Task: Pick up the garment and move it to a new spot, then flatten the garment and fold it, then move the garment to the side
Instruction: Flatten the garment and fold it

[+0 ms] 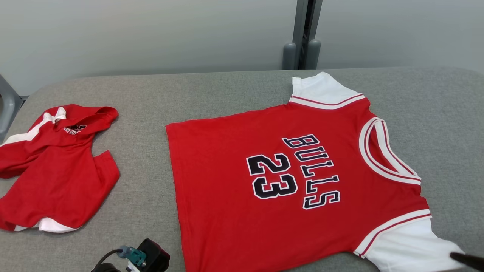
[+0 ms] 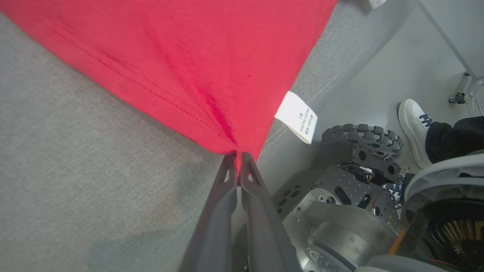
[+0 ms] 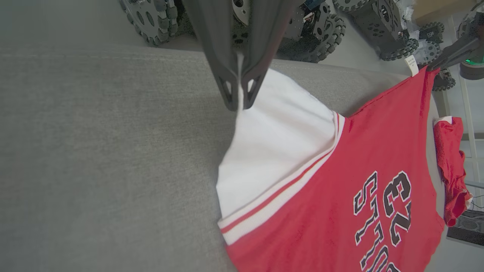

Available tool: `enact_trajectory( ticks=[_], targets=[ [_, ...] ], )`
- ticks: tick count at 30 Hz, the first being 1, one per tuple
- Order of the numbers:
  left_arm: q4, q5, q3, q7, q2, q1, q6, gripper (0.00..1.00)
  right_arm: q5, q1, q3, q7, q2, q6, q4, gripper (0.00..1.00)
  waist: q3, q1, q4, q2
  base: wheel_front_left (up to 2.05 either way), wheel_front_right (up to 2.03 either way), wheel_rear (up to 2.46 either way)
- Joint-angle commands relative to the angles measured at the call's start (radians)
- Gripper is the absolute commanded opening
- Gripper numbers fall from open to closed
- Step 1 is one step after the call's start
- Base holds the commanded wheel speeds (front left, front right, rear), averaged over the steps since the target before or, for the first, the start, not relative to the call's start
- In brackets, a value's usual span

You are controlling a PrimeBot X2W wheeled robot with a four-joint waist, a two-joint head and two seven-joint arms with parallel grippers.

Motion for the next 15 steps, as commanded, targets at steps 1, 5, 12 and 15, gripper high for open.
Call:
enact_trajectory(
  ticks=[1, 5, 12, 15],
  targets=[
    [-0.003, -0.007, 0.005, 0.003, 0.003, 0.007, 0.006, 0.00, -0.005, -0.020, -0.016, -0.011, -0.003, 0.000, -0.009, 0.00, 0.005, 0.0000, 0.000, 0.0000, 0.00, 0.00, 0.00],
    [-0.001, -0.027, 0.020, 0.014, 0.003, -0.018, 0.003, 0.00, -0.022, -0.064, -0.048, -0.021, 0.004, 0.000, -0.027, 0.00, 0.018, 0.0000, 0.004, 0.0000, 0.00, 0.00, 0.00],
    [0.006, -0.129, 0.076, 0.030, -0.021, -0.053, 0.004, 0.00, -0.084, -0.195, -0.072, 0.003, 0.048, 0.000, 0.011, 0.00, 0.037, 0.0000, 0.015, 0.0000, 0.00, 0.00, 0.00],
    [0.007, -0.163, 0.100, 0.044, -0.021, -0.076, 0.001, 0.00, -0.126, -0.261, -0.075, 0.016, 0.079, 0.000, 0.038, 0.00, 0.045, 0.0000, 0.021, 0.0000, 0.00, 0.00, 0.00]
  ],
)
